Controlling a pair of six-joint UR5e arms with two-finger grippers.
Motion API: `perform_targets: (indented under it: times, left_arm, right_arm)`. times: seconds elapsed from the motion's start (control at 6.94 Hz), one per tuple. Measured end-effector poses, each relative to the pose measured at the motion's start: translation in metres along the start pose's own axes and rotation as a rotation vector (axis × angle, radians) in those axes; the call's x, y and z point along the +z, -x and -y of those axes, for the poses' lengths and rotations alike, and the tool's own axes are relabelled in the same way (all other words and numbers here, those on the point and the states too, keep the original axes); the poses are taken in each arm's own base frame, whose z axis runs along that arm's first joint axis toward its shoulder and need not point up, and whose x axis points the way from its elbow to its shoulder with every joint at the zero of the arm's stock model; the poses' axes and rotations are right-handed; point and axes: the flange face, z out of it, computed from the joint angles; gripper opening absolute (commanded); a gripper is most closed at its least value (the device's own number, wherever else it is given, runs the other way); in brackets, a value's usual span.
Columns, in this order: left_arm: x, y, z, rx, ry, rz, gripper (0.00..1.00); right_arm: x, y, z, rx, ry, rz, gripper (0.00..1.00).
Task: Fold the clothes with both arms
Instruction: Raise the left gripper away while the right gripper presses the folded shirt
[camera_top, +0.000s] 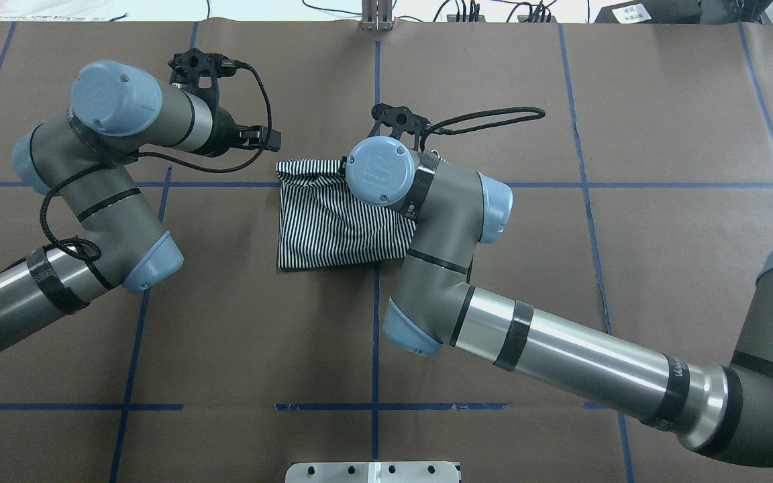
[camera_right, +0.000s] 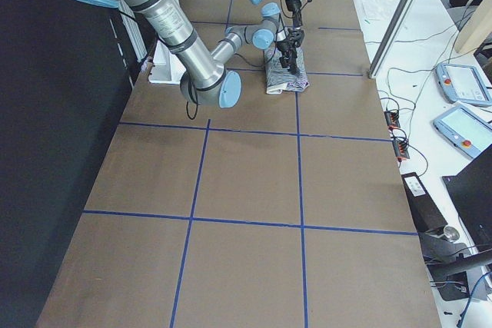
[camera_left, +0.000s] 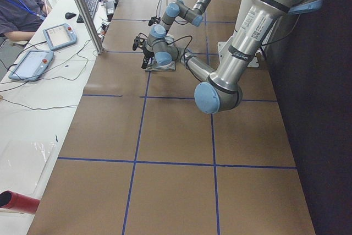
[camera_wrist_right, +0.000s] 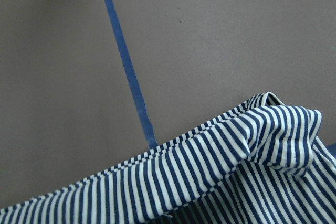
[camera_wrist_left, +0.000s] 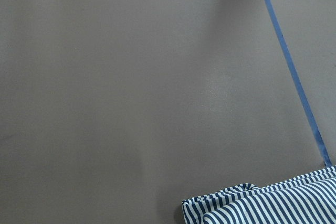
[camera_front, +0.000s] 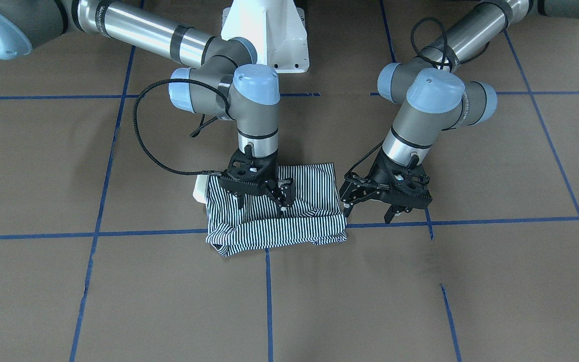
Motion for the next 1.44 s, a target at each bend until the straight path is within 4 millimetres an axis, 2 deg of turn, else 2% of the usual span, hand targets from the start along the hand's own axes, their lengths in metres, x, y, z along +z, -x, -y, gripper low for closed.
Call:
perform_targets:
  times: [0.14,0.43,0.72,1.01,1.15,1.44]
  left_arm:
    - [0.0,0.0,0.0,-0.001,0.0,-0.001,1.0]
    - [0.0,0.0,0.0,-0.012,0.0,-0.002,1.0]
    - [0.0,-0.001,-0.001,-0.019,0.001,-0.003,1.0]
    - [0.001,0.0,-0.002,-0.021,0.003,-0.001,1.0]
    - [0.002,0.001,-0.002,-0.021,0.006,0.003,1.0]
    - [0.007,-0.001,-0.004,-0.022,0.013,0.014,1.0]
  right_arm:
    - [0.011,-0.004,-0.006,-0.082,-0.011,-0.023,1.0]
    - [0.024,-0.009,-0.005,-0.148,-0.032,-0.054,1.0]
    - [0.037,-0.016,0.02,-0.153,-0.052,-0.087,1.0]
    - [0.05,-0.012,0.065,-0.121,-0.073,-0.128,1.0]
    - [0.052,-0.008,0.095,-0.092,-0.073,-0.137,1.0]
    - [0.035,-0.015,0.175,-0.009,-0.02,-0.111,1.0]
